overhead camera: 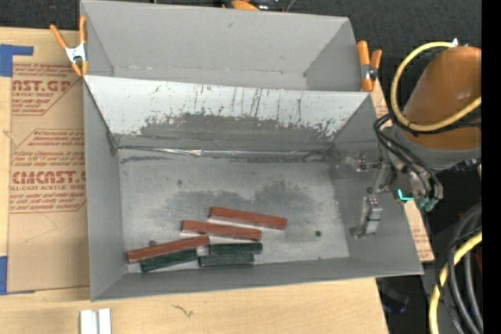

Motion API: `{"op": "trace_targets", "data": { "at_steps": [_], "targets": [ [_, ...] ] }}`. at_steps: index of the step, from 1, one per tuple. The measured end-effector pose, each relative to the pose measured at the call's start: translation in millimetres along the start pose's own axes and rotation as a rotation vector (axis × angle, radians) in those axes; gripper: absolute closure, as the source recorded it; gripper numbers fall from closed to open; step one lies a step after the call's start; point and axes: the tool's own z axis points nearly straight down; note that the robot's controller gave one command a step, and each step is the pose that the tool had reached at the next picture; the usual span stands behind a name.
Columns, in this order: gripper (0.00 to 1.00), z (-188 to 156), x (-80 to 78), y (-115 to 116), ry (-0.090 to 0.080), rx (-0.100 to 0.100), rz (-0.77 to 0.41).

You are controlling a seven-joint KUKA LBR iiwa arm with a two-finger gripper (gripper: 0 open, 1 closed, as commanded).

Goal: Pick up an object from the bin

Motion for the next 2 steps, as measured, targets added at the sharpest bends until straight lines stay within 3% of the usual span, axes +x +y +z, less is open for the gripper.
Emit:
{"op": "trace_targets", "data": {
  "at_steps": [1, 2],
  "targets": [
    [0.0, 81.0, 5.9, 71.6, 0.001, -0.003, -0.078],
    [0.0, 145.6, -33.8, 119.6, -0.006, -0.001, -0.284]
  ]
}}
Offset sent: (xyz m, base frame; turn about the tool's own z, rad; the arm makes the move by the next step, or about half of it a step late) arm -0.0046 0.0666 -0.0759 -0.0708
